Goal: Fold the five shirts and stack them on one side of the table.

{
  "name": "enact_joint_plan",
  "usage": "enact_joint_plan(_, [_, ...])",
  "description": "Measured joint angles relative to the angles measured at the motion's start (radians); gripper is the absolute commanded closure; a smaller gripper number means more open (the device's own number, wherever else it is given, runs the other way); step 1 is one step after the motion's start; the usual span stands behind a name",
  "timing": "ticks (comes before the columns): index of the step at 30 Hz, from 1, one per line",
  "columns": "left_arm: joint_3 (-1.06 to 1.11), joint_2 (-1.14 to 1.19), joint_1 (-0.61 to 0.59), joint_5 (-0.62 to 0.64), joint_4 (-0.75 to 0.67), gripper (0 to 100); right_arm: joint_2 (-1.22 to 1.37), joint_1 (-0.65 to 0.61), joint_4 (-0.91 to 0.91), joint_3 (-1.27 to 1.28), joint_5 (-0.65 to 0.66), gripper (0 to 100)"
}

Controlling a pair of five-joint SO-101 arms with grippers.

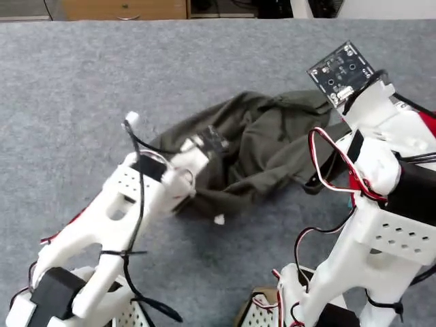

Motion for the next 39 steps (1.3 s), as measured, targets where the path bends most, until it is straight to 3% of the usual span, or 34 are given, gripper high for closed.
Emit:
enact_joint_plan(6, [-0.052, 0.000, -0.084, 0.000, -0.072, 90, 0.000, 0.000, 0.000, 0.000, 0.000, 99.6])
enact_joint_plan(13, [-0.184, 0.000, -0.103, 0.000, 0.172, 90, 0.000, 0.000, -0.029, 0.028, 0.000, 99.6])
enact_joint_plan(20, [-0.272, 0.000, 0.023, 0.002, 0.440, 90, 0.000, 0.000, -0.091, 0.071, 0.000, 99.6])
enact_joint_plan(24, [-0.261, 0.000, 0.143, 0.003, 0.525, 89, 0.000, 0.000, -0.092, 0.071, 0.000, 99.6])
enact_joint_plan(27, [-0.199, 0.000, 0.193, 0.061, 0.497, 88, 0.000, 0.000, -0.092, 0.071, 0.000, 99.6])
enact_joint_plan(33, [-0.011, 0.000, 0.193, 0.098, 0.270, 78, 0.000, 0.000, -0.092, 0.071, 0.000, 99.6])
enact_joint_plan(39, [0.068, 0.006, 0.118, 0.098, 0.054, 78, 0.000, 0.000, -0.092, 0.071, 0.000, 99.6])
